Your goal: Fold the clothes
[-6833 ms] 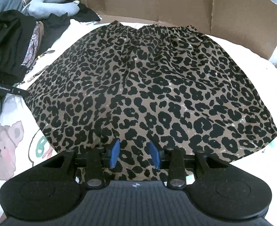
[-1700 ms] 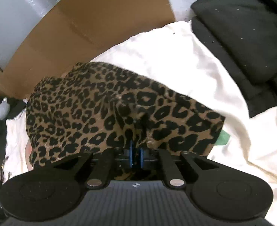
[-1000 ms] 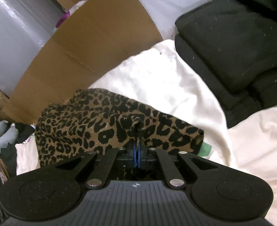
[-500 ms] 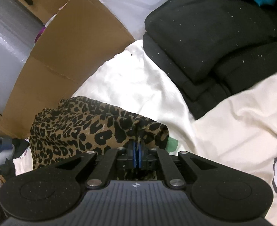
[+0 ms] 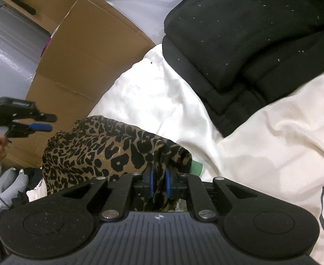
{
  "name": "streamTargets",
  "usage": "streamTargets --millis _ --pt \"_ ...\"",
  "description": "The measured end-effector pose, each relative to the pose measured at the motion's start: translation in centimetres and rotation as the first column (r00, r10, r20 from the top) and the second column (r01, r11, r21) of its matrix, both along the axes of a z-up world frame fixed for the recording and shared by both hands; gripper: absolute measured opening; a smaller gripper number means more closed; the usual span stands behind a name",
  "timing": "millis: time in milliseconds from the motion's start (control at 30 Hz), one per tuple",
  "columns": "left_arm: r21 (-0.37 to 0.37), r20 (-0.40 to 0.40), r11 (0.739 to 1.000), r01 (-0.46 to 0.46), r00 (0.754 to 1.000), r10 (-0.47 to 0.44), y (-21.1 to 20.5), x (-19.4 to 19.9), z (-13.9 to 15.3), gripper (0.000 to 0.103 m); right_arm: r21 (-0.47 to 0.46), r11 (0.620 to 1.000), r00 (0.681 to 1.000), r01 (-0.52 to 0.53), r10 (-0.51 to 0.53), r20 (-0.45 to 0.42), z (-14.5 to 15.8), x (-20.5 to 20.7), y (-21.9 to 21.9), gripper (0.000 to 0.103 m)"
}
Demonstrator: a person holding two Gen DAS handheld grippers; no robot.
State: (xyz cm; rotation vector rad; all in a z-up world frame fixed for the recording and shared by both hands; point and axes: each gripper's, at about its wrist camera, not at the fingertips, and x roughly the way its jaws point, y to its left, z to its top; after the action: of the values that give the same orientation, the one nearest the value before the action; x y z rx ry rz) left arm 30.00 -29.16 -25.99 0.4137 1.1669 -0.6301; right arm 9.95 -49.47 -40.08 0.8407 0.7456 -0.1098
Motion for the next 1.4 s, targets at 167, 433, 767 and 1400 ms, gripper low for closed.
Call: streamTargets --millis 167,433,767,1400 --pt "0.002 -0.030 0.995 -0.099 0.995 0.099 -0.5 1.8 -1.6 0.035 0.000 1.000 1.000 -0.028 0.028 -0.008 0.1 0.8 -0.3 0.012" --pt "0.085 -0.092 0.976 -0.201 0.974 0.208 1.9 3.1 -5.6 0.030 0.009 0.997 0.997 -0.072 0.073 -0.021 0.0 1.8 -0.4 0.012" --pt "0.095 -0.111 0.968 -0.232 0.964 0.242 2.3 3.1 -6.9 0.043 0.011 0.996 0.996 -0.086 0.086 -0.029 -0.1 1.9 -1.0 0.024" --pt "0.132 -0.165 0.950 -0.284 0.939 0.303 3.4 3.2 -6.1 0.006 -0.020 0.995 0.996 -0.093 0.093 -0.004 0.0 1.1 -0.6 0.011"
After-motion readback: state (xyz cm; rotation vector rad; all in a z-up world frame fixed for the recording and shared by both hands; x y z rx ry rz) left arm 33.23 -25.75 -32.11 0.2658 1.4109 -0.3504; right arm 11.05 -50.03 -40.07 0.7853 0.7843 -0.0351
